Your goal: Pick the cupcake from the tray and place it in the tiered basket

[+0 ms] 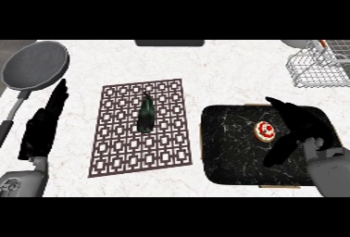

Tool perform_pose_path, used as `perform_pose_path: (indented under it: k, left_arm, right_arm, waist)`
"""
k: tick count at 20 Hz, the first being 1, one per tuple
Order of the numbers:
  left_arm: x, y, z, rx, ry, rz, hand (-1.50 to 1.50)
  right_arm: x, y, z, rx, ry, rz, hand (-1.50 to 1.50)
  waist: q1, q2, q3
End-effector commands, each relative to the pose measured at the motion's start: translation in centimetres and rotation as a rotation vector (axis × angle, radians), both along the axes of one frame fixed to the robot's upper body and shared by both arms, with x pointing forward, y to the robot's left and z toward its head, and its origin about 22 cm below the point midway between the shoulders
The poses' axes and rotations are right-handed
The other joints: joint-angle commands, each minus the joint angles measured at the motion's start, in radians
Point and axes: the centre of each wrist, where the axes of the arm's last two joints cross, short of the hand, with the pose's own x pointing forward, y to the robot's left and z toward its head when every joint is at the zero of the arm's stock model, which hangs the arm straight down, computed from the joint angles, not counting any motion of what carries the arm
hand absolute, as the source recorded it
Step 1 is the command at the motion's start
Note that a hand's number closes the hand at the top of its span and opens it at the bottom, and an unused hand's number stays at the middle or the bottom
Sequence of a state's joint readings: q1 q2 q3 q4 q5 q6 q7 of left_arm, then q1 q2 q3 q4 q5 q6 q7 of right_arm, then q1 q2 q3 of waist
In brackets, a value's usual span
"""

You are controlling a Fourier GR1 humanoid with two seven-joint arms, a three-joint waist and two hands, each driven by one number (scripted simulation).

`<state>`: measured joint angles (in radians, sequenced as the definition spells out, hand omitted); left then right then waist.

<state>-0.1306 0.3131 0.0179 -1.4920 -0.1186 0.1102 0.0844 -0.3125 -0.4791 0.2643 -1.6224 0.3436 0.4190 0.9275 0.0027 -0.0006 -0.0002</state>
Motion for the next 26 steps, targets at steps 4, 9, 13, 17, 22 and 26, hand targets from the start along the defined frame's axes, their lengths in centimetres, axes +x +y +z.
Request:
perform_pose_path:
  k: [4, 9, 13, 17, 22, 26]
  left_arm:
    - [0.4, 0.1, -0.7, 0.007, 0.000, 0.007, 0.00]
    - [-1.1, -0.5, 0.3, -0.005, 0.006, -0.001, 0.00]
    - [0.3, 0.3, 0.5, 0.009, -0.007, 0.008, 0.00]
    - [0.7, -0.7, -0.7, -0.004, -0.010, 0.002, 0.00]
    - [-0.7, 0.8, 0.6, 0.005, 0.000, 0.009, 0.00]
    - [1.0, 1.1, 1.1, 0.018, -0.009, 0.009, 0.00]
  right_arm:
    - [0.9, 0.7, -2.1, 0.001, 0.062, -0.007, -1.50]
    - [3.2, 1.0, -2.2, 0.015, 0.111, -0.017, -1.50]
    - [1.3, 2.5, -4.2, -0.023, 0.195, 0.192, 1.50]
    - [1.8, 2.0, -4.3, -0.094, 0.093, 0.216, 1.50]
    - [0.6, 2.6, -3.5, 0.068, 0.085, 0.108, 1.50]
    - [1.5, 1.4, -0.1, 0.120, -0.008, 0.051, 1.50]
  waist:
    - [-0.002, 0.001, 0.000]
    - [0.005, 0.000, 0.000]
    - [0.003, 0.001, 0.000]
    - [-0.001, 0.001, 0.000]
    - [0.000, -0.002, 0.000]
    - [-0.003, -0.001, 0.000]
